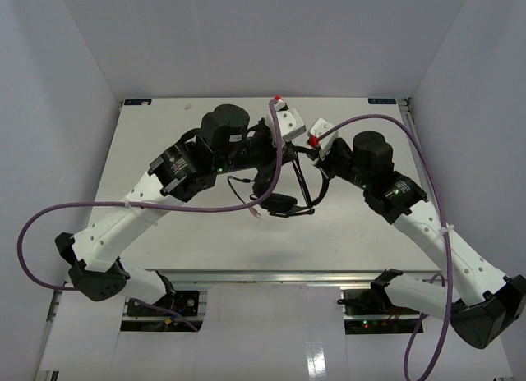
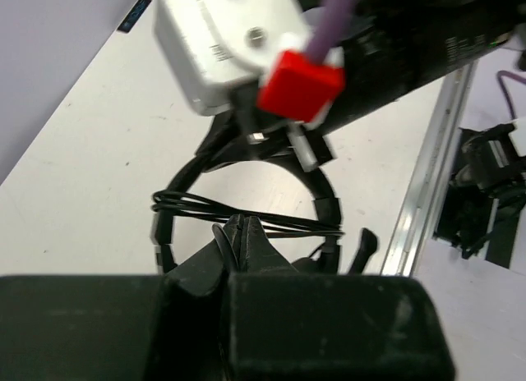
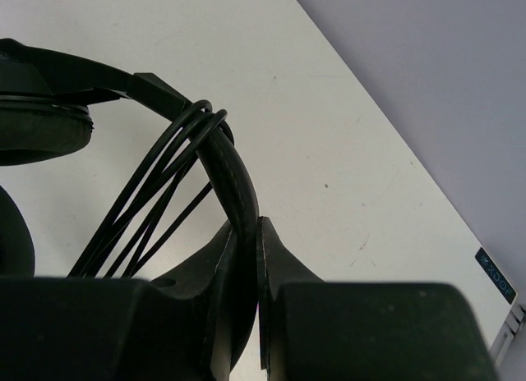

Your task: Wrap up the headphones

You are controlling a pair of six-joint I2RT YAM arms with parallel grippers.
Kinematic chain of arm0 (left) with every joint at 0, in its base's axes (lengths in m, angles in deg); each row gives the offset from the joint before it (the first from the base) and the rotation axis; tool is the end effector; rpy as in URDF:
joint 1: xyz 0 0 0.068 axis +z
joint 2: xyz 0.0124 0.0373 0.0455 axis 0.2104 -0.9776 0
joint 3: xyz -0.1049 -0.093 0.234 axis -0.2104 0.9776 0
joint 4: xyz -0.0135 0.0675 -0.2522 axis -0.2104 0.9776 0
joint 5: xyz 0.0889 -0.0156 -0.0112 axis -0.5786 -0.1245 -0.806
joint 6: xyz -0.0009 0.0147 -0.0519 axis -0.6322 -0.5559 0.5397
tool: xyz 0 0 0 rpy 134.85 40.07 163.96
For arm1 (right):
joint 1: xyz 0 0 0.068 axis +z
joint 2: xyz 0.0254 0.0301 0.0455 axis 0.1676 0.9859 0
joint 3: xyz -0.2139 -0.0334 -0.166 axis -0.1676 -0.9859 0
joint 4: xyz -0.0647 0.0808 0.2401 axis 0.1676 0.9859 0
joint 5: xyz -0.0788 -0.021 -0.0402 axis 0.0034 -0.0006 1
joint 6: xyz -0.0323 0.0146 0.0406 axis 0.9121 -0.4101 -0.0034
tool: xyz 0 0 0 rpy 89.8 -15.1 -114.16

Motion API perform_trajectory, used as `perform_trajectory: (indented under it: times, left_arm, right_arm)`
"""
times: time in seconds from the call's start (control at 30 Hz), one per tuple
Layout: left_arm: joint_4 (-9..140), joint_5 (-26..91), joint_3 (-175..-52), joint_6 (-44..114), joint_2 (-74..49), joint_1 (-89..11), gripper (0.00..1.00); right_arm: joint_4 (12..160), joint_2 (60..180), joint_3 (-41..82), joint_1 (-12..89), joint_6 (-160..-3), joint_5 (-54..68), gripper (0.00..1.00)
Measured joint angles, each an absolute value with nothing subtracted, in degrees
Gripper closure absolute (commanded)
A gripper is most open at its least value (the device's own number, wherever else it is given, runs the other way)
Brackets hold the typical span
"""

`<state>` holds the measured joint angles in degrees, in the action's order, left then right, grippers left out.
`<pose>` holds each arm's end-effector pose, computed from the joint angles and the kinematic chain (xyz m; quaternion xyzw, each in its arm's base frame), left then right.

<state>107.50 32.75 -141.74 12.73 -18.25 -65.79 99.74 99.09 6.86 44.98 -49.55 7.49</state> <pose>0.1672 -0.2364 0.4760 0.4712 0.6705 -0.2656 0.5078 0.1918 0.1415 0.3873 -0.4260 0.6505 0.1021 0.6205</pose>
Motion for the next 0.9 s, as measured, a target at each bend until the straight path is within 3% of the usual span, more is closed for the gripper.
perform_trajectory:
  times: [0.3, 0.9]
  left_arm:
    - [105.3, 33.5, -137.3, 11.1, -18.4, -58.9, 1.0]
    - [94.3, 55.8, -134.3, 16.1, -21.7, -48.3, 1.0]
  right_arm:
    - [100.5, 98.2, 6.8, 45.0, -48.8, 1.2, 0.92]
    - [99.5, 97.9, 6.9, 43.9, -47.8, 0.3, 0.92]
